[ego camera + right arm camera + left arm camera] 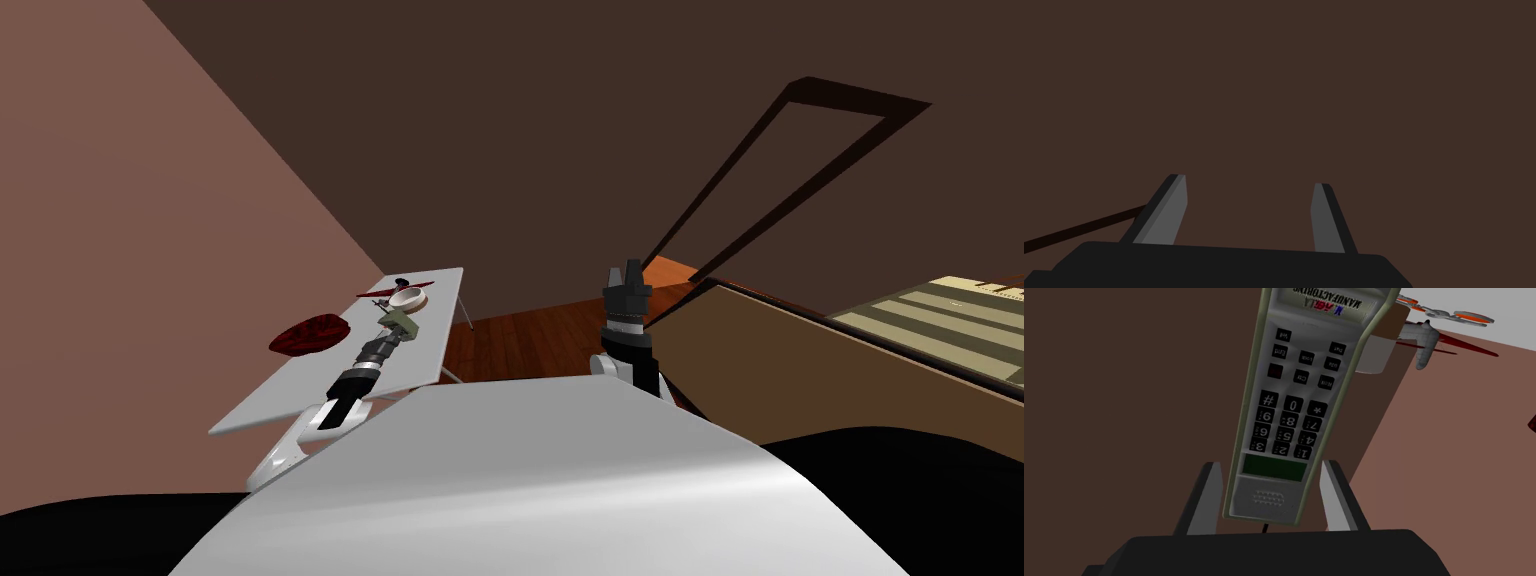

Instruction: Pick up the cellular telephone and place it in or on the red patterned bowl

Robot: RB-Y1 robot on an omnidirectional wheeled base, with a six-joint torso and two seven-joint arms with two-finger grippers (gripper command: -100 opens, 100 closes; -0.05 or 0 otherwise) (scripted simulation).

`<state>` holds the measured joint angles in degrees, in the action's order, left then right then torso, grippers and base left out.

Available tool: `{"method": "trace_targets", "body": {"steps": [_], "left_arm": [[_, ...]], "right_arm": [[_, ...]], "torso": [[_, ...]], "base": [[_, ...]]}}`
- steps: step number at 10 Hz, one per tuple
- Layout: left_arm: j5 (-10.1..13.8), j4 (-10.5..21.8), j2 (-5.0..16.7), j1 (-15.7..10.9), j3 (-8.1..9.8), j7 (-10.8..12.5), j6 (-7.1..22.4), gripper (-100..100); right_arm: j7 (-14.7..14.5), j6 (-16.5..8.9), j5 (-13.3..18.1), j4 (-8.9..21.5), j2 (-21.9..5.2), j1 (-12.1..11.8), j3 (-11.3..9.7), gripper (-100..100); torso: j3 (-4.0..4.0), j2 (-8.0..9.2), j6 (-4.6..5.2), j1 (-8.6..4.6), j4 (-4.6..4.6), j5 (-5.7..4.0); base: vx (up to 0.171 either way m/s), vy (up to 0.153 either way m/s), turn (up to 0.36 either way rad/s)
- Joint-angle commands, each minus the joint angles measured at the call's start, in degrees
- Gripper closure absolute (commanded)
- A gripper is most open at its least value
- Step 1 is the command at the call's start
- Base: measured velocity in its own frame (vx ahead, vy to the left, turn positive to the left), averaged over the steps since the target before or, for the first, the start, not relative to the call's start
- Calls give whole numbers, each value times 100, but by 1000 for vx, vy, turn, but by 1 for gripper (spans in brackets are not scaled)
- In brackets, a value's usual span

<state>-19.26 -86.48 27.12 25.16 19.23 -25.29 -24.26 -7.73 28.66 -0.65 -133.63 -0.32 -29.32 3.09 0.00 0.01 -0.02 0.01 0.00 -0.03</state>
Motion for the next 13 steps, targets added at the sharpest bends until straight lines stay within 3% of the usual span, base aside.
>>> {"method": "trace_targets", "body": {"steps": [1, 4, 5, 6, 11, 13], "left_arm": [[0, 0, 0, 0, 0, 0, 0, 100], [0, 0, 0, 0, 0, 0, 0, 100], [0, 0, 0, 0, 0, 0, 0, 0], [-17, -24, 135, 188, 113, 46, 110, -100], [-116, -266, 601, 720, 406, 184, 447, -100], [-184, -398, 754, 790, 439, 228, 588, -100]], "right_arm": [[0, 0, 0, 0, 0, 0, 0, 0], [0, 0, 0, 0, 0, 0, 0, 0], [0, 0, 0, 0, 0, 0, 0, 0], [0, 0, 0, 0, 0, 0, 0, 0], [0, 0, 0, 0, 2, 1, -2, 0], [0, 0, 0, 0, 2, 1, -2, 0]], "torso": [[0, 0, 0, 0, 0, 0], [2, 3, 0, 0, 1, 0], [2, 3, 0, 0, 1, 0], [2, 3, 0, 0, 1, 0], [15, 24, 1, -74, 6, -17], [8, 13, 1, -62, 3, -15]], "base": [[0, 0, 0], [0, 0, 0], [0, 0, 0], [-59, -60, -40], [-71, -173, -56], [-11, -130, -20]]}}
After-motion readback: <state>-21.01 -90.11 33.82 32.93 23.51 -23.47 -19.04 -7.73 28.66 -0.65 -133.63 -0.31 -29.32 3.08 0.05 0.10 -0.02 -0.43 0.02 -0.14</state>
